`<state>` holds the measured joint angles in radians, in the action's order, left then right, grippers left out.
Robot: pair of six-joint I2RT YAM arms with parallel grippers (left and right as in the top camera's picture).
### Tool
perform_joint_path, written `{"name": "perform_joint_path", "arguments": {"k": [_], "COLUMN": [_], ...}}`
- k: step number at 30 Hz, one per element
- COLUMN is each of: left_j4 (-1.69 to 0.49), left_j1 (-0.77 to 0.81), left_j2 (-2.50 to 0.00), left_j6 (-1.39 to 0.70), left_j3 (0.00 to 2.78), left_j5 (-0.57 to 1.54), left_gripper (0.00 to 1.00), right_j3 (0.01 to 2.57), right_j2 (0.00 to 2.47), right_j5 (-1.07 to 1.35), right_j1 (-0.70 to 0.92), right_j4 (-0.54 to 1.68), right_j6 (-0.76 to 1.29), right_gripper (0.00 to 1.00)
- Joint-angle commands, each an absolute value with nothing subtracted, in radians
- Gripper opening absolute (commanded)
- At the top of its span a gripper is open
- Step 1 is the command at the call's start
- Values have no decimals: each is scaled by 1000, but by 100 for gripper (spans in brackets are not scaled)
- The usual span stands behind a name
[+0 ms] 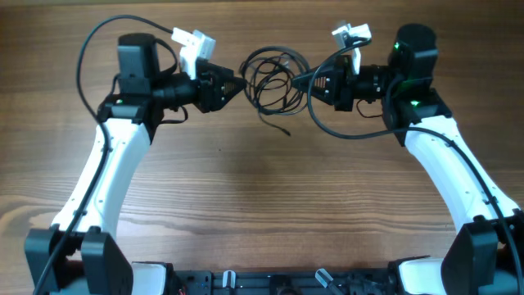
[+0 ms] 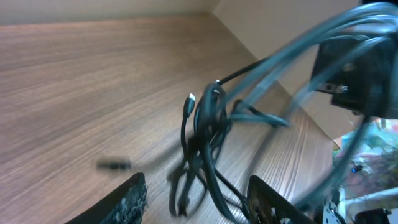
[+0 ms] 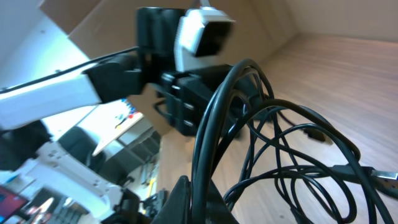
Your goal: Untangle cables
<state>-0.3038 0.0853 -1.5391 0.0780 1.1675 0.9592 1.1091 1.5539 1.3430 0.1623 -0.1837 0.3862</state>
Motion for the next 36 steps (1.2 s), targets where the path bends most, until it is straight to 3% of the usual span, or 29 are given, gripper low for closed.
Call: {"name": "perform_joint_path", "arguments": {"k": [1, 6, 7, 11, 13, 22, 29, 36], "left_j4": [-274, -247, -247, -247, -247, -255, -292, -334], "left_j1": [112, 131, 134, 134, 134, 126, 9, -84], "left_j2": [-1552, -1552, -1552, -1552, -1552, -1552, -1501, -1434], "left_j6": [102, 101, 101, 101, 101, 92, 71, 75], "left_j3": [1183, 1183, 1183, 1183, 1183, 1183, 1183, 1183], "left_j5": [976, 976, 976, 976, 976, 849, 847, 847], "left_gripper": [51, 47, 43, 10, 4, 4, 4, 4], "right_j3": [1112, 1112, 1112, 1112, 1113, 1112, 1112, 1112], "right_j2": [1551, 1551, 1551, 1551, 1551, 1551, 1551, 1551], "right_j5": [1393, 1393, 1393, 1393, 1393, 1360, 1017, 887], "right_j1": [186, 205, 206, 206, 206, 202, 167, 167], "right_j4": [-227, -249, -252, -251, -252, -244, 22, 170], "right_j6": [461, 474, 474, 474, 474, 475, 358, 282], "right_gripper": [4, 5, 4, 5, 5, 5, 5, 5]}}
